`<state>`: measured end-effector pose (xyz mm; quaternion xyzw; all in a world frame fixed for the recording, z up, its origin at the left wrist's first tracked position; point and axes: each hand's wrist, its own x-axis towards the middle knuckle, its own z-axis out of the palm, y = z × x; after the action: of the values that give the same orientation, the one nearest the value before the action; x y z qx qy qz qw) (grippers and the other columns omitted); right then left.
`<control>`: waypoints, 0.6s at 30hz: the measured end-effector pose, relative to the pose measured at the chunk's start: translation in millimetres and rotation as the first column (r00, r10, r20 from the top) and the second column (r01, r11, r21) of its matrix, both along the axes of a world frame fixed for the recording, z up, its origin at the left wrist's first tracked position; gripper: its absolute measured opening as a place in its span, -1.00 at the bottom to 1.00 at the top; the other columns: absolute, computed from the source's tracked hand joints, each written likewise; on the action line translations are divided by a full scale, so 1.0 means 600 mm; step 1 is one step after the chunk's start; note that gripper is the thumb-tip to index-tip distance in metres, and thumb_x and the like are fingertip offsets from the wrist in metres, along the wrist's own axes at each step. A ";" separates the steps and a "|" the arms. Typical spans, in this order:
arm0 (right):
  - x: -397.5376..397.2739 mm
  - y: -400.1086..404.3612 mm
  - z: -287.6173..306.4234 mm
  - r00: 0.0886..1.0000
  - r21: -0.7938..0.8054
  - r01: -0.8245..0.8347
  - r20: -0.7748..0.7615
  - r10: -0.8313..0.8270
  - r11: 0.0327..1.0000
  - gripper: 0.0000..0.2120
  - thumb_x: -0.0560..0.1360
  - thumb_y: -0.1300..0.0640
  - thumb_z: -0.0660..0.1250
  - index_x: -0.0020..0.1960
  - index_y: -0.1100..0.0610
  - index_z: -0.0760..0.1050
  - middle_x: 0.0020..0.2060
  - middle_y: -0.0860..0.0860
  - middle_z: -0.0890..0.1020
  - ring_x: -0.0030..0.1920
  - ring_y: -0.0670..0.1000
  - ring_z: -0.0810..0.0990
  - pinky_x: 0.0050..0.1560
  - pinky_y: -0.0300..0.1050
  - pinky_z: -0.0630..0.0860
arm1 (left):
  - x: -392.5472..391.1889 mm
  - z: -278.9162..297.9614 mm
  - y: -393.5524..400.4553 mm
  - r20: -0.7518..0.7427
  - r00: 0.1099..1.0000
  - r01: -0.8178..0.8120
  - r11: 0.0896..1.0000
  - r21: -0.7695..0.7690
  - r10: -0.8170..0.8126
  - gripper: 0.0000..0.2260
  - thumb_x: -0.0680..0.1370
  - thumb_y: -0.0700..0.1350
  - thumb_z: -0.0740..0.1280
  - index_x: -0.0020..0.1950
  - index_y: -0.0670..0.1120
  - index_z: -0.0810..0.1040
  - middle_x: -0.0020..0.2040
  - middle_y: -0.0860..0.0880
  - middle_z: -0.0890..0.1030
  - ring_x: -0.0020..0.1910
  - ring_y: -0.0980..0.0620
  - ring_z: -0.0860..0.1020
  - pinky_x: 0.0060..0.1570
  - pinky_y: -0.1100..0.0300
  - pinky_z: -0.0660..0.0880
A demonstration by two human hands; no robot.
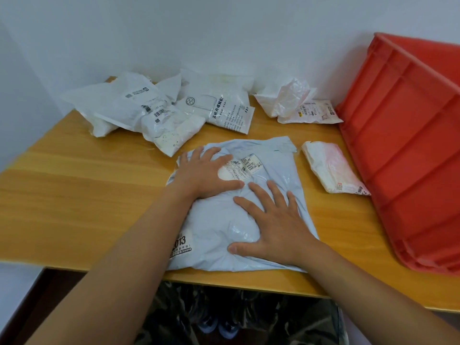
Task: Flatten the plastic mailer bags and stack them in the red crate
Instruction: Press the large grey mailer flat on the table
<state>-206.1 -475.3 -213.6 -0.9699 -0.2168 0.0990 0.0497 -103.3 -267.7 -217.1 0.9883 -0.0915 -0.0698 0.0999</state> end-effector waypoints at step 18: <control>0.146 0.016 0.057 0.973 0.003 0.231 0.028 -0.231 0.973 -0.15 0.34 -0.63 -0.13 0.56 -0.34 -0.11 0.60 -0.10 -0.20 0.56 0.14 -0.36 0.49 0.33 -0.29 | -0.005 0.001 0.000 0.013 1.000 0.006 1.000 -0.011 -0.005 -0.20 0.37 0.58 0.08 0.55 0.31 0.07 0.62 0.11 0.00 0.59 -0.08 -0.09 0.48 -0.29 -0.17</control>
<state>-118.3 -465.6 -179.2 -0.9898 -0.1031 0.0791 0.0576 -106.5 -267.6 -216.4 0.9879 -0.0952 -0.0634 0.1044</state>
